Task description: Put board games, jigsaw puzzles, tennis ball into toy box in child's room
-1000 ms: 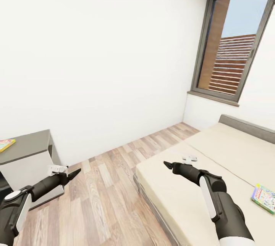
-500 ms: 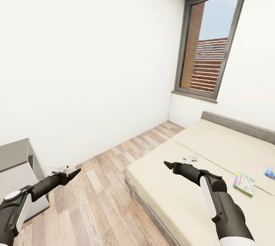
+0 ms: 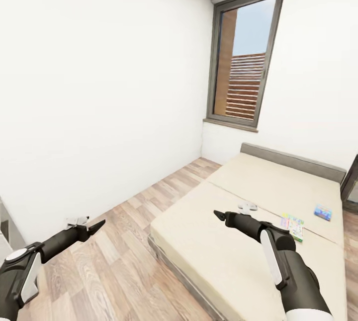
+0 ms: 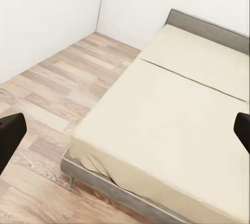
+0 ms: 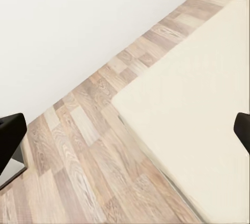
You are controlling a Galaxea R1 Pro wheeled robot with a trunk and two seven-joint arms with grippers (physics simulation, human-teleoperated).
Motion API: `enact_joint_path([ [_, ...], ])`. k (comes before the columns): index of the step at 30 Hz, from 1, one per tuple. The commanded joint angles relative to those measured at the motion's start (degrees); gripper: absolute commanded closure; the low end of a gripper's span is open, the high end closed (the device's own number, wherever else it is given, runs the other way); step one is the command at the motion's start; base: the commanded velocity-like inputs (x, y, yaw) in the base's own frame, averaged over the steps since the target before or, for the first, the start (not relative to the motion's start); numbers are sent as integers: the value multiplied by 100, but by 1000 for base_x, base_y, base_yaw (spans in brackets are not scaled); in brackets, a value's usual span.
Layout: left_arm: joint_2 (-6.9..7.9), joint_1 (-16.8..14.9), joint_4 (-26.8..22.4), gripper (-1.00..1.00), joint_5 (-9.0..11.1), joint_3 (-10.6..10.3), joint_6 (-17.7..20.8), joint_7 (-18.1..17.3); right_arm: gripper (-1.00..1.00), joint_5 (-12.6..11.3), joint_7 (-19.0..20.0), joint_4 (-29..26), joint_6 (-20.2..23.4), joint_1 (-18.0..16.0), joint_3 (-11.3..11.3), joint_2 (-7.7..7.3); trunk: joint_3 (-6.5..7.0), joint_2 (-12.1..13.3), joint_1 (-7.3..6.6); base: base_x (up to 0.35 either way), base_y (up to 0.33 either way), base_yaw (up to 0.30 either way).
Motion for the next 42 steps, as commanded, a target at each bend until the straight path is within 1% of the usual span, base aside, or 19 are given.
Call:
enact_joint_path([
  [1, 0, 0, -2, -100, 25, 10, 56, -26, -100, -53, -2, 1, 44, -4, -15, 4, 1, -4, 2, 1, 1, -277],
  [42, 0, 0, -2, -100, 8, 3, 56, -17, -100, -61, -2, 8, 44, -4, -32, -35, 169, -4, 2, 0, 0, -276],
])
